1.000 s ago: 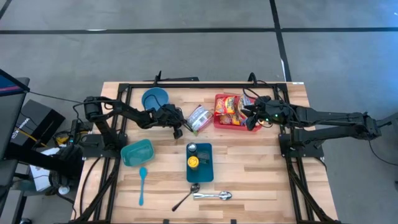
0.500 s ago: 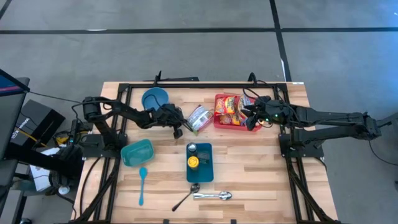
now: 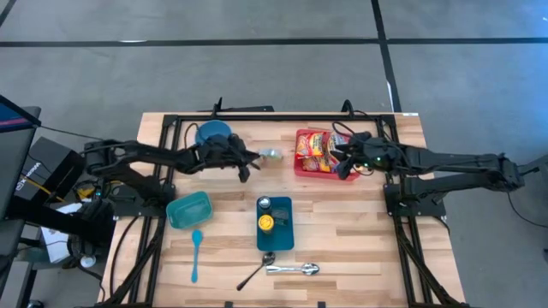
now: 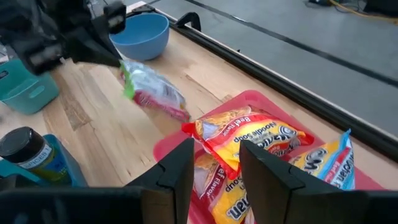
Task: Pick & Place Food Item
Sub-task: Put the green noodle pack into the red bin
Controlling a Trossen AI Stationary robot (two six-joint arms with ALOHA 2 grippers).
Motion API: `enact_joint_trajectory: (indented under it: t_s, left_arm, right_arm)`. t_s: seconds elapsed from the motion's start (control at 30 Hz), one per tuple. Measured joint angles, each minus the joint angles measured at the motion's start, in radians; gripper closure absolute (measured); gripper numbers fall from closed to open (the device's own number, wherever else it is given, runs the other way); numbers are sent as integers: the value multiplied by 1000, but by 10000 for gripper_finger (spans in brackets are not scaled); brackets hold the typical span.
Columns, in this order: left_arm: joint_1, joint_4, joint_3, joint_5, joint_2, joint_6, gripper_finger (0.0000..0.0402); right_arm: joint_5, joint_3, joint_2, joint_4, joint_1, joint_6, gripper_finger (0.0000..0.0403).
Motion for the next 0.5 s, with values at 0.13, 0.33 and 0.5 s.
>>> enact_joint_trajectory:
  t_s: [0.13,0.33,0.5]
  left_arm:
    - [-23,11,0,1,-67,-56,401]
    - [-58,13,0,2,-117,-83,401]
    - [-81,19,0,2,-125,-124,401]
  right_arm:
    - [0,0,53,73,7,-57,280]
    - [-7,0,152,212,45,-182,280]
    - [-11,0,222,328,86,-281,280]
